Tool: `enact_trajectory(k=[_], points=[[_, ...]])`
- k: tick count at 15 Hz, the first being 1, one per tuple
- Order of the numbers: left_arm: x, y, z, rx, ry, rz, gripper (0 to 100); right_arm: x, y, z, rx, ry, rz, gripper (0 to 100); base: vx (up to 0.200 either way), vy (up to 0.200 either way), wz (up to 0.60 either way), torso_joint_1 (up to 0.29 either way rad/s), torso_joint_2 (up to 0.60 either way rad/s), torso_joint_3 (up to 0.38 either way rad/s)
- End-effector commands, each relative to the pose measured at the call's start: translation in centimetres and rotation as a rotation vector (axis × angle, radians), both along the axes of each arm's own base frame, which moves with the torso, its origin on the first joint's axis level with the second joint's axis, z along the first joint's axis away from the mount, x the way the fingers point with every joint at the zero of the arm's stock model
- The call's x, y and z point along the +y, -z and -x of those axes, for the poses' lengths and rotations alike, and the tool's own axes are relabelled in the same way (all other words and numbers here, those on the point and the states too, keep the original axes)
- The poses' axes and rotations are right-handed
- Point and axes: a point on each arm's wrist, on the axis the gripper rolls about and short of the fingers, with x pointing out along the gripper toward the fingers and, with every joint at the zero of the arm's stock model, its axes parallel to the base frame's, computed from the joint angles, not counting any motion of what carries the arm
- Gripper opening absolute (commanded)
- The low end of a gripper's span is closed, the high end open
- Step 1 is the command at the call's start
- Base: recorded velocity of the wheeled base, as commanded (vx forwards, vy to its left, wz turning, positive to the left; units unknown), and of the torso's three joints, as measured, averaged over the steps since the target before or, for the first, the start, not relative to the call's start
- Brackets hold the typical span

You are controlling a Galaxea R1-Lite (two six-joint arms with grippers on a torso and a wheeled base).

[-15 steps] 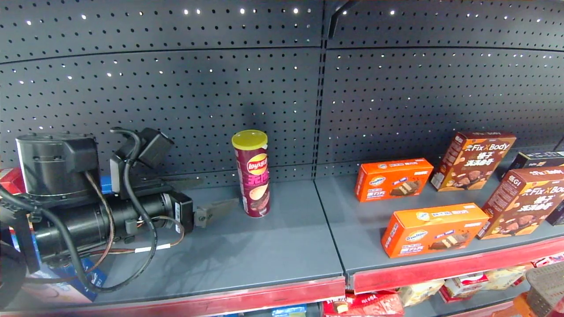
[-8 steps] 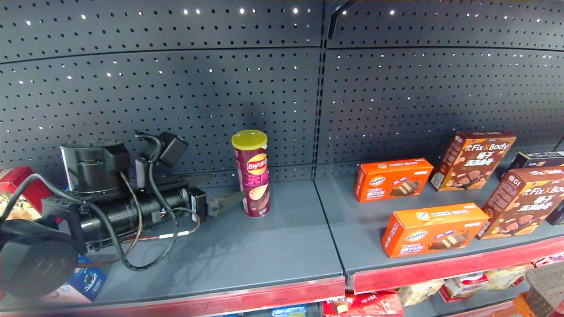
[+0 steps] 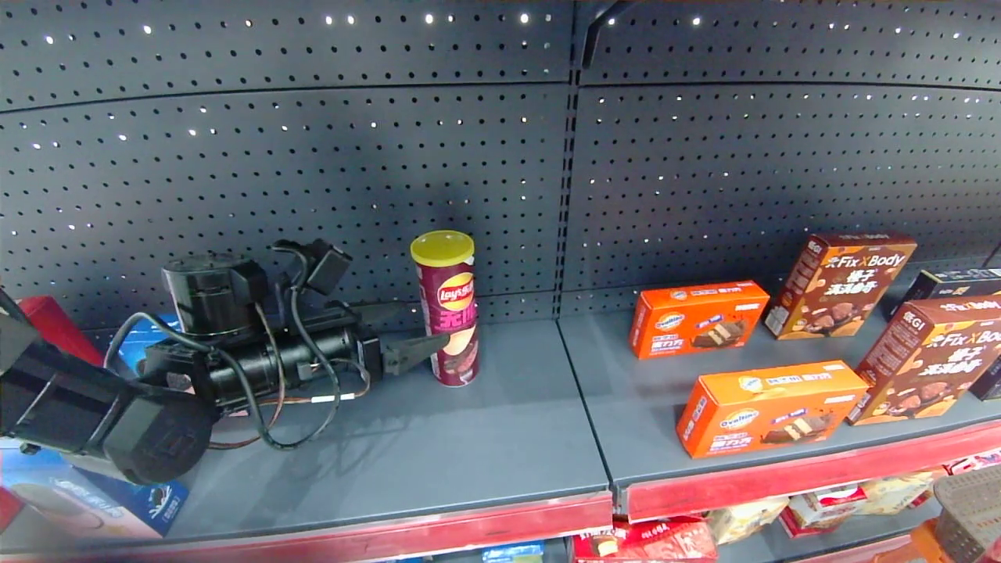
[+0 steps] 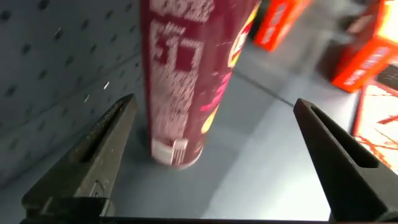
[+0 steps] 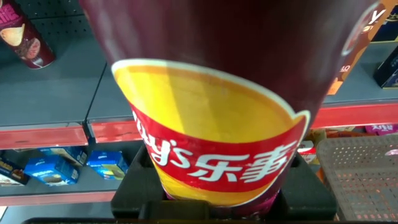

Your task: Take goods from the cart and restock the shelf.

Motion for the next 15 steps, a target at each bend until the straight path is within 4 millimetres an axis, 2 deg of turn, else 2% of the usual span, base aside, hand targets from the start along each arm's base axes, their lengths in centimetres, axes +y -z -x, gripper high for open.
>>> enact_trajectory(k=[1, 8, 15], points=[[0.6, 1.3, -1.0, 0.008, 0.025, 0.008, 100, 0.0, 0.0, 0.0, 0.0, -0.004, -0.001, 0, 0.0, 0.0, 0.0, 0.0, 0.0, 0.0], [0.6, 2.3, -2.6, -0.052, 0.124, 0.032, 100, 0.0, -0.1, 0.2, -0.011, -0.014, -0.015, 0, 0.0, 0.0, 0.0, 0.0, 0.0, 0.0], [0.4, 2.8, -4.6, -0.064, 0.147, 0.038, 100, 0.0, -0.2, 0.3, -0.018, -0.015, -0.016, 0, 0.0, 0.0, 0.0, 0.0, 0.0, 0.0]])
